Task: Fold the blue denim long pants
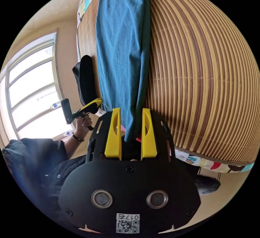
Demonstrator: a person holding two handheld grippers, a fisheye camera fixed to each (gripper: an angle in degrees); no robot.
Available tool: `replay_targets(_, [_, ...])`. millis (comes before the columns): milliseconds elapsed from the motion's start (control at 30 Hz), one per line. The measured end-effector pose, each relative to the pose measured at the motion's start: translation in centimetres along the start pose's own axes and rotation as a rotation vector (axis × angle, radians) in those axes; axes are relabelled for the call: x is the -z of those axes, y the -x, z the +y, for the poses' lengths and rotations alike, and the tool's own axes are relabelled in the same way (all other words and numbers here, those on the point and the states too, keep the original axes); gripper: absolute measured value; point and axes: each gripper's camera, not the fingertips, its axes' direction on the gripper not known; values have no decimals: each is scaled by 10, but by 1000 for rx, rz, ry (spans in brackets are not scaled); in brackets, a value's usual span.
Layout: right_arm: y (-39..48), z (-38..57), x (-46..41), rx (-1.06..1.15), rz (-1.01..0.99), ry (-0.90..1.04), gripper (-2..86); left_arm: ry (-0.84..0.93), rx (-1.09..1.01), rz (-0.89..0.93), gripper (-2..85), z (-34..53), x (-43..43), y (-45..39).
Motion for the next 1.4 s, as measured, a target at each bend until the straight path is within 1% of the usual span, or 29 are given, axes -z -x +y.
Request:
replay_targets(67, [-8,14,-17,-7,-8,17,68,-26,0,-52,47,0,-2,-1])
replay_targets(133, [-11,26,-27,14,15,53,45,-39,-11,-52,19,0,-4,-4])
replay_targets(267, [-28,46,10,62,-63,54,31,6,24,-8,-3,0,-13,-17])
replay_targets(300, [-29,49,18,81,-51,59,30,29,7,20,-5,0,-18,-26])
replay_targets(367, [-34,65,49,170,57,100,26,56,-32,75,-7,0,-26,-43])
replay_targets(467, [-51,92,83,220,163,131,24,103,-80,169,-8,4,-47,-74])
replay_targets(667, [-116,138,125,147,252,130,27,200,-106,310,-7,7,-102,-112])
replay_targets(767, [-151,149,144,49,273,91,33,234,-141,272,1,4,-114,-125])
replay_targets(833, [-166,155,155,33,270,107,39,231,-154,275,27,-2,-110,-127])
replay_targets(933, [-176,165,181,71,285,102,58,137,-115,290,59,-27,-84,-119])
replay_targets(1000, [-178,162,202,90,269,67,71,30,-80,335,74,-60,-59,-111])
replay_targets(1100, [-184,139,239,131,200,-40,87,-54,-58,390,93,-115,-46,-102])
replay_targets(1200, [-194,95,269,168,65,-136,100,-139,-40,453,99,-175,-43,-92])
replay_targets(1267, [-206,53,285,176,-44,-172,110,-153,-38,477,101,-212,-46,-88])
replay_targets(1333, [-211,22,294,185,-98,-163,112,-149,-56,460,107,-250,-48,-89])
replay_targets(1400, [-213,-4,305,203,-109,-190,114,-128,-93,407,114,-292,-50,-96])
